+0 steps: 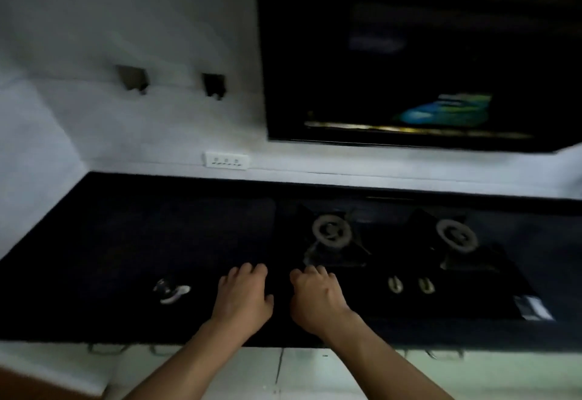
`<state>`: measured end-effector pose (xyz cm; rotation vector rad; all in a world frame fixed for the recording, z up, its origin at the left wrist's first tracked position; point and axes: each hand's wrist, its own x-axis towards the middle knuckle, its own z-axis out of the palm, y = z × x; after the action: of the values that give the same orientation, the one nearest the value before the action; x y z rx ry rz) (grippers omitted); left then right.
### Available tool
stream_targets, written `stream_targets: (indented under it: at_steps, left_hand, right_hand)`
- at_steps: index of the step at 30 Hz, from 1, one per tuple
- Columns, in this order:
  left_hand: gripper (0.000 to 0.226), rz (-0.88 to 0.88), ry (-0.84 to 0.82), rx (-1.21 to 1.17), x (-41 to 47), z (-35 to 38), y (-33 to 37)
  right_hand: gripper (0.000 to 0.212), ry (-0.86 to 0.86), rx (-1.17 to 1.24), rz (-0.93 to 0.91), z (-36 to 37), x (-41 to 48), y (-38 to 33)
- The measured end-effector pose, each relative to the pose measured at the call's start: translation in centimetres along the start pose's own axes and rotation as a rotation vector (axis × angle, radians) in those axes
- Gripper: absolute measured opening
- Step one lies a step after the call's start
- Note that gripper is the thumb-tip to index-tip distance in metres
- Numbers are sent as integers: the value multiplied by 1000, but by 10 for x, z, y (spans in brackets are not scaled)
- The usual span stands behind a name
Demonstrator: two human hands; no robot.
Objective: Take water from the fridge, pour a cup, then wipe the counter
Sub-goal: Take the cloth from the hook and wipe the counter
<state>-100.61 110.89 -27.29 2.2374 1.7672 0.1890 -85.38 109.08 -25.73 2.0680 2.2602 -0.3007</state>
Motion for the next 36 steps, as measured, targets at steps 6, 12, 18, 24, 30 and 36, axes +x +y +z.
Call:
stream_targets:
  at_steps: [6, 12, 18, 24, 30, 36]
  left_hand:
    - [38, 224, -79, 64, -5, 37, 139]
    - [41, 414, -174, 104, -12, 95, 322]
    - [40, 568, -224, 133, -28, 141, 502]
    - [40, 672, -226, 129, -22, 164, 621]
    - [35, 768, -251, 116, 13, 193, 710]
    - [36, 864, -293, 95, 65, 224, 803]
  right_hand:
    - [35, 65, 86, 271, -6, -84, 130]
    - [26, 125, 159, 499, 1, -189, 294]
    - [26, 170, 173, 678, -11, -290, 445]
    - [36, 212, 168, 792, -17, -335, 548]
    - [38, 199, 175, 900, -21, -344, 635]
    - [29, 191, 186, 988, -39, -341, 729]
